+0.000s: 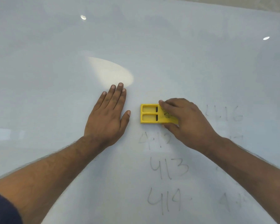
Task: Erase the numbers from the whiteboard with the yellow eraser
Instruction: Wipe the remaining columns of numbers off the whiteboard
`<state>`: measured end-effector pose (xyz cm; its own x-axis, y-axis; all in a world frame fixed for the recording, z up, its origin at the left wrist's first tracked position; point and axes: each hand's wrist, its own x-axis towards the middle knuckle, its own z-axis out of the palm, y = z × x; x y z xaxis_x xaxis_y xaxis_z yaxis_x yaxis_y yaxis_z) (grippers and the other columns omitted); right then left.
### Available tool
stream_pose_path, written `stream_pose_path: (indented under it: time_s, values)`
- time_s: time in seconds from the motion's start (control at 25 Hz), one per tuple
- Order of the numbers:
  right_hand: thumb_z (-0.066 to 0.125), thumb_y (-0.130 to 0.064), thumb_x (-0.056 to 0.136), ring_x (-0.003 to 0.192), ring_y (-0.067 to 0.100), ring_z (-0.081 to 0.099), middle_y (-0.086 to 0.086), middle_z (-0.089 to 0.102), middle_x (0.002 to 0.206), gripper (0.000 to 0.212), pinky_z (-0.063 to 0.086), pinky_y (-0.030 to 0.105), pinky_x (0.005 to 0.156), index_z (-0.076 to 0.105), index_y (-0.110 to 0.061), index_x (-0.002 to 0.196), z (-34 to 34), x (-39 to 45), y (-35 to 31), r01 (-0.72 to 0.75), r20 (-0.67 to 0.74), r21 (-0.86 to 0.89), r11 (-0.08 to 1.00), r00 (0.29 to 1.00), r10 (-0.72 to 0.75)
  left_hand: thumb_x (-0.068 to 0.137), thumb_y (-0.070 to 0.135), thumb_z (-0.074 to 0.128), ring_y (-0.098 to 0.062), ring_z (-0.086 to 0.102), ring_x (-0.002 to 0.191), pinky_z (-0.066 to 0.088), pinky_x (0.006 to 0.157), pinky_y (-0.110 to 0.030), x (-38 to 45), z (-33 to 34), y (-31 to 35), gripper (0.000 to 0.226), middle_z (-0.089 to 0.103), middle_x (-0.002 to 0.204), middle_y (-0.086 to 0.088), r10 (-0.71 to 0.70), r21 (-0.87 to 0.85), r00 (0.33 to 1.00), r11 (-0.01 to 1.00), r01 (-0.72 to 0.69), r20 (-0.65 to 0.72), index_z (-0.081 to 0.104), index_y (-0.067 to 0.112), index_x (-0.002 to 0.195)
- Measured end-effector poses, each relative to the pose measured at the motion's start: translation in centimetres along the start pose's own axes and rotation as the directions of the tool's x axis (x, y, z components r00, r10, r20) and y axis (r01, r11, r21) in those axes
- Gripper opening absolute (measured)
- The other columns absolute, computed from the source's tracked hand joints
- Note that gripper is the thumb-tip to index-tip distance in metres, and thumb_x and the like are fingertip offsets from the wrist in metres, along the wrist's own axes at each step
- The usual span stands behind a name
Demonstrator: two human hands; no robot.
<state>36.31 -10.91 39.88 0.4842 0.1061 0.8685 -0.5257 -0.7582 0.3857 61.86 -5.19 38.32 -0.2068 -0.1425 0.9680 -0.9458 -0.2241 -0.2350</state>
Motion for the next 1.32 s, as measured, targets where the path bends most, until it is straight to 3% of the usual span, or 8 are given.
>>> stream_pose_path:
  time_s: [0.2,0.4,0.56,0.76,0.88,1.08,1.32]
  values:
    - [0.075,-0.02,0.081,0.107,0.028,0.059,0.006,0.063,0.122,0.057,0.048,0.04,0.09,0.054,-0.009,0.133,-1.7,-1.6,1.2,0.082,0.138,-0.098,0.992,0.988,-0.068,0.104,0.041,0.023,-0.022,0.012,0.156,0.013,0.127,-0.042,-0.2,0.0,-0.2,0.066,0.014,0.168,-0.008,0.001,-0.009,1.0,1.0,-0.001,0.006,0.02,0.006,0.159]
    - [0.075,-0.018,0.081,0.114,0.027,0.054,0.004,0.059,0.128,0.062,0.046,0.039,0.094,0.051,-0.015,0.137,-2.2,1.4,1.8,-0.193,-0.028,-0.07,0.979,0.981,0.191,0.104,0.039,0.025,-0.024,0.011,0.156,0.014,0.127,-0.043,-0.2,0.1,0.0,0.065,0.012,0.168,-0.009,0.008,-0.011,1.0,1.0,-0.008,0.017,0.017,0.005,0.159]
    - [0.073,-0.017,0.081,0.117,0.024,0.051,0.002,0.057,0.131,0.061,0.04,0.032,0.097,0.05,-0.017,0.137,-1.5,2.4,0.3,-0.265,-0.042,-0.024,0.964,0.964,0.264,0.103,0.037,0.026,-0.025,0.014,0.156,0.015,0.127,-0.044,-0.4,0.2,0.0,0.065,0.014,0.168,-0.011,0.018,-0.023,1.0,1.0,-0.018,0.003,0.018,0.003,0.158]
    - [0.078,-0.015,0.077,0.116,0.027,0.056,0.007,0.061,0.127,0.059,0.04,0.03,0.098,0.057,-0.012,0.131,-1.1,-2.8,-2.0,-0.191,0.08,-0.059,0.98,0.977,0.195,0.104,0.035,0.028,-0.027,0.018,0.155,0.017,0.126,-0.045,-1.0,0.6,0.2,0.063,0.017,0.167,-0.013,0.026,-0.038,0.999,0.999,-0.027,-0.035,0.022,0.001,0.157]
    - [0.076,-0.018,0.079,0.114,0.022,0.056,0.001,0.061,0.126,0.055,0.041,0.026,0.095,0.056,-0.014,0.131,-1.1,-6.0,-2.3,-0.135,0.164,-0.091,0.987,0.975,0.149,0.104,0.034,0.028,-0.027,0.019,0.155,0.017,0.126,-0.045,-1.6,0.7,0.2,0.063,0.018,0.167,-0.013,0.027,-0.044,0.999,0.999,-0.029,-0.037,0.024,0.001,0.157]
    - [0.077,-0.019,0.079,0.11,0.023,0.059,0.0,0.063,0.123,0.054,0.05,0.034,0.091,0.057,-0.014,0.129,-2.5,-7.5,-0.6,-0.013,0.277,-0.135,0.991,0.96,0.05,0.104,0.035,0.025,-0.025,0.018,0.155,0.016,0.126,-0.044,-2.8,0.7,0.5,0.062,0.018,0.167,-0.011,0.009,-0.022,0.999,1.0,-0.01,-0.042,0.023,0.002,0.157]
    - [0.072,-0.02,0.083,0.113,0.023,0.052,0.001,0.058,0.126,0.061,0.044,0.031,0.089,0.048,-0.014,0.139,-1.8,-3.9,1.0,-0.221,0.051,-0.053,0.974,0.973,0.224,0.104,0.034,0.027,-0.023,0.016,0.156,0.015,0.126,-0.044,-4.1,0.7,1.2,0.062,0.015,0.168,-0.009,-0.036,-0.022,0.999,0.999,0.035,-0.032,0.02,0.004,0.158]
